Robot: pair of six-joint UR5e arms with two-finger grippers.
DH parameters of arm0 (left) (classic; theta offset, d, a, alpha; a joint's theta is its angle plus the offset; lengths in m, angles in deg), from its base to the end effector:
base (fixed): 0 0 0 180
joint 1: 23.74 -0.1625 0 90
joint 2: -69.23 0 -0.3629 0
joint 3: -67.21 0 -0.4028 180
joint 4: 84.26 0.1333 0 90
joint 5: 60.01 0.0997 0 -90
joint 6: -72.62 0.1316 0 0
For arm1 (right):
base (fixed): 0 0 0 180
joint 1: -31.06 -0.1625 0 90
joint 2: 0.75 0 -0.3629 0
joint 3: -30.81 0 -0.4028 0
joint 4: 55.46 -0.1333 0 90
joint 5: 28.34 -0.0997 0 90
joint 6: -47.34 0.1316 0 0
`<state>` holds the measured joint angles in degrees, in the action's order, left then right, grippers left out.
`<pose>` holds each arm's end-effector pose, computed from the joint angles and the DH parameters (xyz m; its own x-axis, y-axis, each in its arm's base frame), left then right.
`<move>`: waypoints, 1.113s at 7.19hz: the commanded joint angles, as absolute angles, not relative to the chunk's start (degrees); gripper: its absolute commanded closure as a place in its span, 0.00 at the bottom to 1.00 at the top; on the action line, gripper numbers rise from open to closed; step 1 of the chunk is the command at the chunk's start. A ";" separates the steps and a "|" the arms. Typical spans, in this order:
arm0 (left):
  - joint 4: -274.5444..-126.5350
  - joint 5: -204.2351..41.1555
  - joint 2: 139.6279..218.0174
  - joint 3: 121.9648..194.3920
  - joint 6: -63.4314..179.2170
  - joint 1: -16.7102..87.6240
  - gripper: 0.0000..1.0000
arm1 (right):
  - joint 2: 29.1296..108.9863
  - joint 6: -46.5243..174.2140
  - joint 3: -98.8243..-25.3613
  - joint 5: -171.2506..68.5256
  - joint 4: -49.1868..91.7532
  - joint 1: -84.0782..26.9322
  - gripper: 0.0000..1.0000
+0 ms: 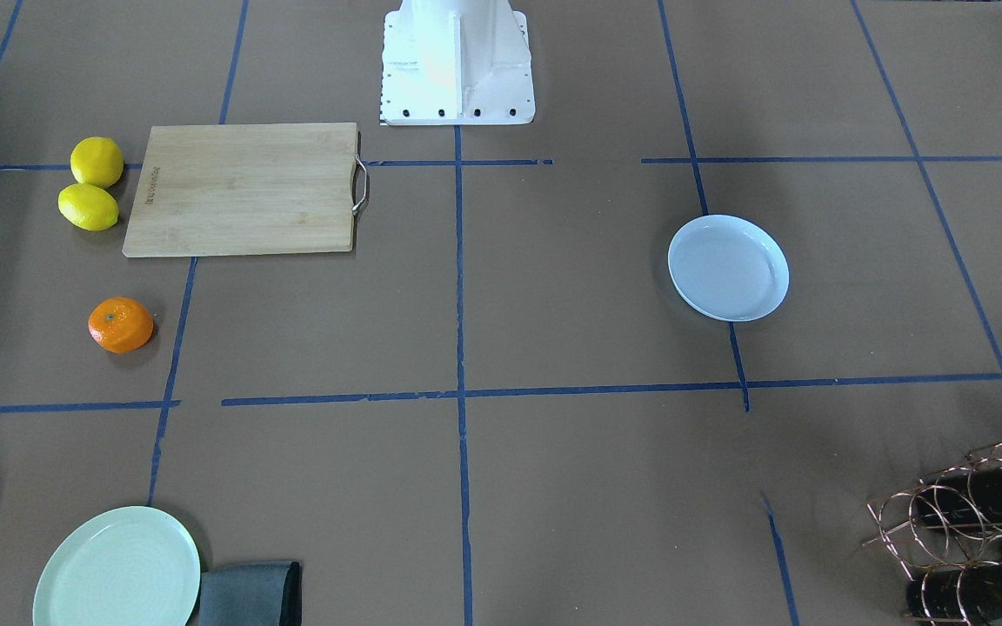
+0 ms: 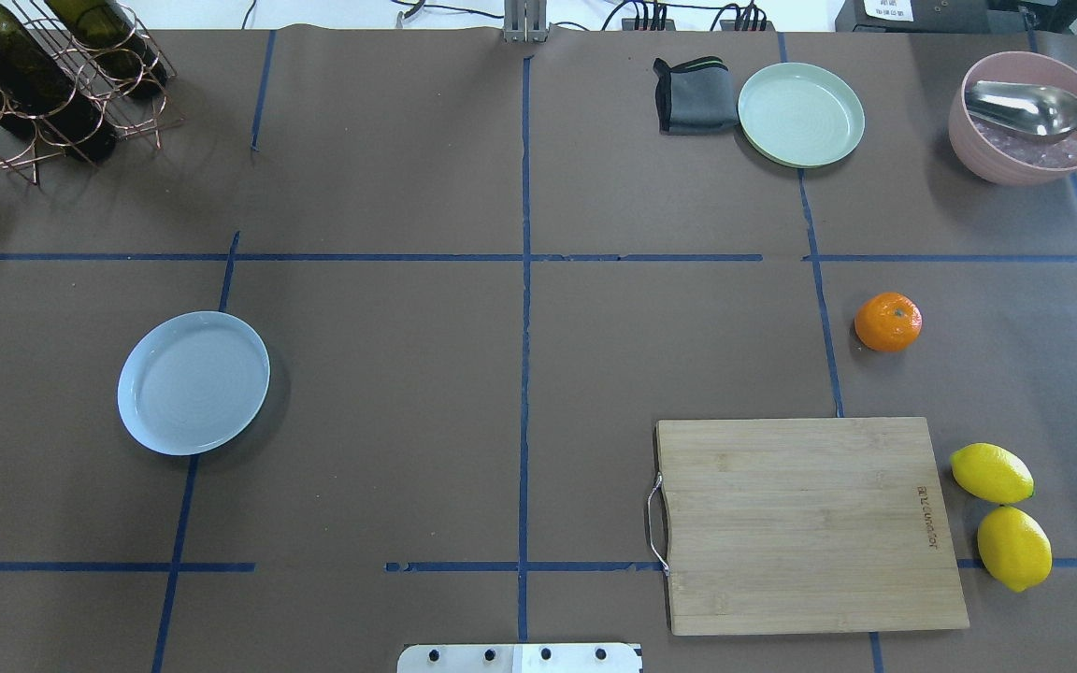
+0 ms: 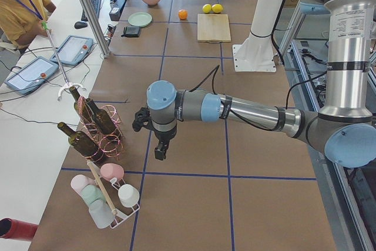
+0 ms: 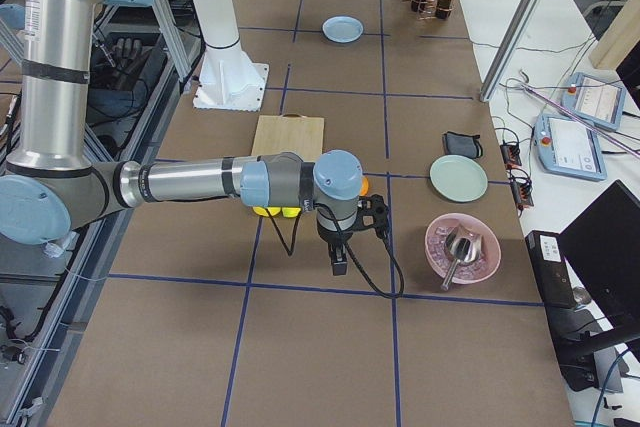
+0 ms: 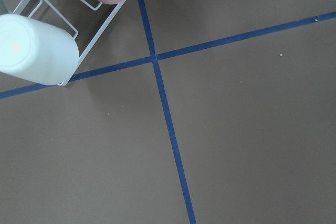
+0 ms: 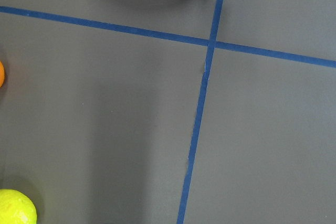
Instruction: Pick orange to plate
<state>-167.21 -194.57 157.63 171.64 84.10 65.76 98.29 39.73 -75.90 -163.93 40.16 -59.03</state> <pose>-0.0367 -0.4916 0.5191 0.6959 0.2733 -0.6641 -0.1502 0.9597 0.2376 0.0400 -0.4450 0.5556 0.6939 -0.1566 0.7029 0.0911 0.9873 0.1300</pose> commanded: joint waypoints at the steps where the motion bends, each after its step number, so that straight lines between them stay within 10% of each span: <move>1: -172.19 -194.74 164.46 168.75 84.05 65.65 0.00 | 98.13 40.66 -76.59 -163.96 40.16 -58.86 0.00; 8: -211.03 -193.96 154.24 166.26 46.43 43.10 0.00 | 98.13 40.58 -76.50 -164.48 40.16 -58.85 0.00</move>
